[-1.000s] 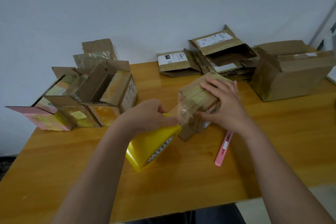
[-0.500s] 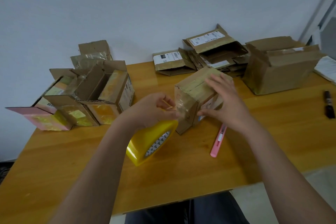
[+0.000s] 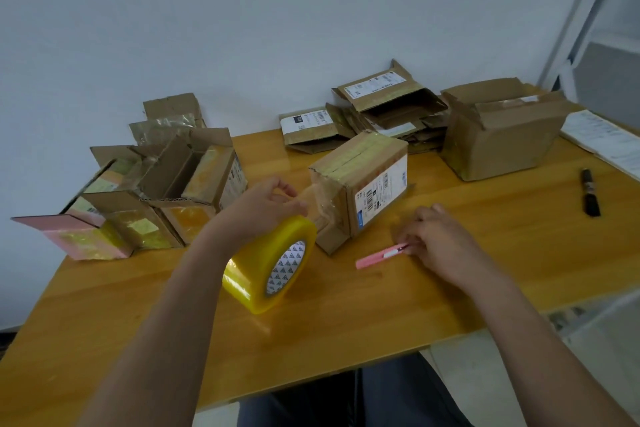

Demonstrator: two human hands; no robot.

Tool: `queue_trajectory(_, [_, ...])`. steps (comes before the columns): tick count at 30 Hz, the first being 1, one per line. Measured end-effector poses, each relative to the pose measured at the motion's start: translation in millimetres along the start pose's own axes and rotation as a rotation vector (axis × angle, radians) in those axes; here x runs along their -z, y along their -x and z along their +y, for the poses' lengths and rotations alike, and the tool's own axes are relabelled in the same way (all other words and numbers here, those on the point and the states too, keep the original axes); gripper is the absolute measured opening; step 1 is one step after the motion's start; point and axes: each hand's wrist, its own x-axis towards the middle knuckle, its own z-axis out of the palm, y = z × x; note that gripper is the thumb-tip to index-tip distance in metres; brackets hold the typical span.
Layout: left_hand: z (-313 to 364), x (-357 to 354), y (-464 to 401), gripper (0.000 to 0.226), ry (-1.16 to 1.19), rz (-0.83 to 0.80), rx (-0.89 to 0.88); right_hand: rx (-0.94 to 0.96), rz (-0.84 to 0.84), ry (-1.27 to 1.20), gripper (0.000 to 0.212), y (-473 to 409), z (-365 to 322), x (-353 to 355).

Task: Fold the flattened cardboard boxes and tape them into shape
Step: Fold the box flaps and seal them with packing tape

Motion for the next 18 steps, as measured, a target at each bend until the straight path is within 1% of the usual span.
queue_trajectory(2, [-3.0,2.2,1.3,0.024,0.015,-0.015,-0.003,0.063,-0.003,0.033,0.009,-1.0,-2.3,4.5])
queue_trajectory(3, [-4.0,2.6,2.0,0.025,0.015,-0.02,-0.009,0.085,0.0,0.023,0.01,-0.1,-4.1,7.3])
queue_trajectory(5, [-5.3,2.6,3.5,0.026,0.02,-0.016,-0.032,0.103,0.044,-0.046,0.019,3.4,-10.8,15.9])
queue_trajectory(7, [-5.0,0.8,4.6,0.024,0.034,-0.017,-0.067,0.099,0.144,-0.233,0.022,6.7,-22.6,29.0])
queue_trajectory(9, [-3.2,-2.3,6.4,0.021,0.047,-0.021,-0.09,0.068,0.237,-0.532,0.018,8.3,-38.1,41.5])
queue_trajectory(12, [-1.5,-6.9,6.7,0.017,0.026,-0.011,-0.105,0.11,0.365,-0.89,0.018,1.6,-55.9,47.0])
queue_trajectory(15, [-0.5,-9.1,5.3,0.015,0.008,-0.012,-0.12,0.151,0.385,-1.008,0.019,-13.1,-69.3,39.5])
queue_trajectory(18, [-1.9,-7.8,3.2,0.014,0.005,-0.007,-0.109,0.171,0.392,-1.126,0.013,-26.3,-80.9,34.9])
